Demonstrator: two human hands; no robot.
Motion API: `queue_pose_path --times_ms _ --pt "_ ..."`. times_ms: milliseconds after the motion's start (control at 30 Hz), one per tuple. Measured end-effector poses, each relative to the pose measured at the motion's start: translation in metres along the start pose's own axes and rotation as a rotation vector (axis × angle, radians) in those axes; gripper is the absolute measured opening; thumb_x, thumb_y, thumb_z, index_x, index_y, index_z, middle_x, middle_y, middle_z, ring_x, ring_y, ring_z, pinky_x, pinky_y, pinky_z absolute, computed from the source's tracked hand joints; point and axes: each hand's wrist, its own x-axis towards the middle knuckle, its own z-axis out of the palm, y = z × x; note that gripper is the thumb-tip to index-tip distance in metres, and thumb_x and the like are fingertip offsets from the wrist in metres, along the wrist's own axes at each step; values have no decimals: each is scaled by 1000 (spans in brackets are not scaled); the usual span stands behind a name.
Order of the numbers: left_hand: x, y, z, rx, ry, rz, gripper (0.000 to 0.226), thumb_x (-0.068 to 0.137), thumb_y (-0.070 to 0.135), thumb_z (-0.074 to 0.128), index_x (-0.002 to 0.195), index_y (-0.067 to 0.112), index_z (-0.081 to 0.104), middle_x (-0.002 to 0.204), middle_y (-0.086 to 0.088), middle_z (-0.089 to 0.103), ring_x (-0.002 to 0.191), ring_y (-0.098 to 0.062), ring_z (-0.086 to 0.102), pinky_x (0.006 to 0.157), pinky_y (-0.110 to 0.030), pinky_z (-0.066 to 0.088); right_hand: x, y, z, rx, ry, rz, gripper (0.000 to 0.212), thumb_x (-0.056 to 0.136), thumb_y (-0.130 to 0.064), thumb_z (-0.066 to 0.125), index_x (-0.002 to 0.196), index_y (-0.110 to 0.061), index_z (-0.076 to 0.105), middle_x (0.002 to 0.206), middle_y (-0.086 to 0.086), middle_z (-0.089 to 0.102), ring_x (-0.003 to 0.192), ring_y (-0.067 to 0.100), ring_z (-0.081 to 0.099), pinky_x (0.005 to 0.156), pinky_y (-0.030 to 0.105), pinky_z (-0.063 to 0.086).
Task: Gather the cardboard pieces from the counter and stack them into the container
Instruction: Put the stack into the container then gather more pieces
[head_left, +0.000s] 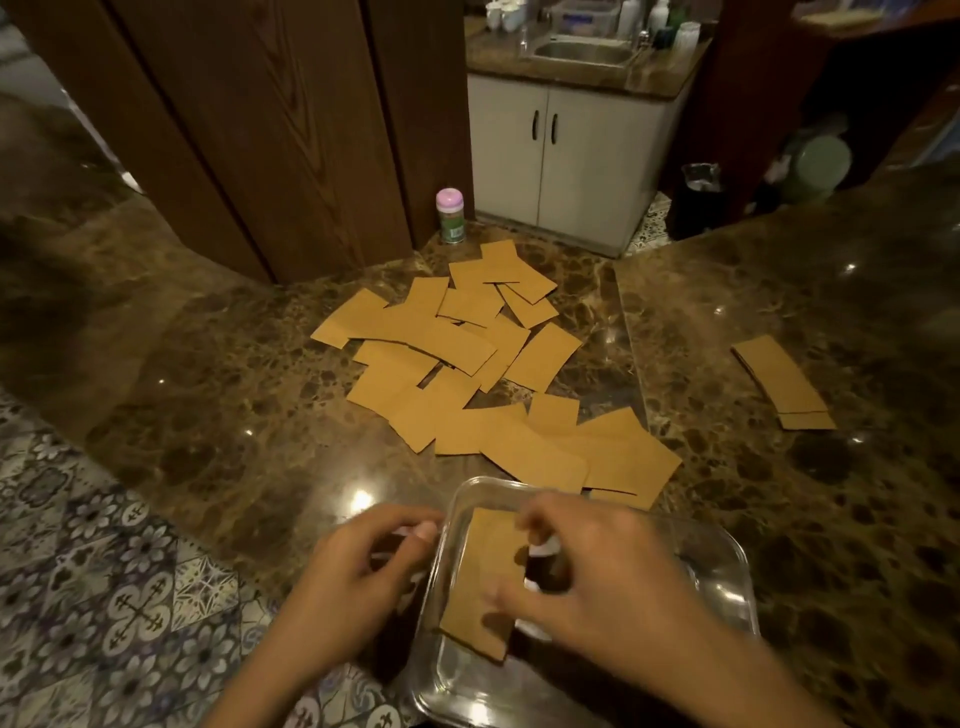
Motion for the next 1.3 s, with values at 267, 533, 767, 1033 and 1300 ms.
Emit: queue_pose_path --times_ms 267,533,767,1033,1300 --pt "150 27 19 599 -276 191 90 69 66 79 145 30 46 143 4 54 126 -14 49 106 -38 45 106 108 -68 -242 -207 149 128 67 -54 91 164 -37 9 175 -6 4 161 24 8 127 43 18" --pt "196 47 73 929 -400 117 95 62 67 82 136 20 44 140 -8 50 129 -29 44 107 -46 40 146 127 -37 -488 -238 41 135 56 -68 90 162 -22 19 147 -1 36 130 20 33 114 35 38" --pt "205 45 73 536 -540 73 42 67 44 89 95 29 62 110 5 61 98 -18 60 81 -34 54 147 148 -42 -132 -185 180 91 51 -50 100 120 -31 43 120 -6 54 110 17 51 88 32 47" --pt "200 67 53 -450 -623 -192 28 85 -8 72 100 8 55 85 -10 70 66 -12 71 58 -19 53 119 175 -80 442 74 251 75 65 -22 99 129 -29 61 100 1 78 95 17 76 86 37 61" --pt "204 67 38 -721 -238 -255 29 83 -10 71 93 11 53 81 -12 72 71 -18 70 66 -22 56 99 149 -109 936 504 470 12 95 -32 74 99 -21 79 95 1 79 91 18 73 76 31 55"
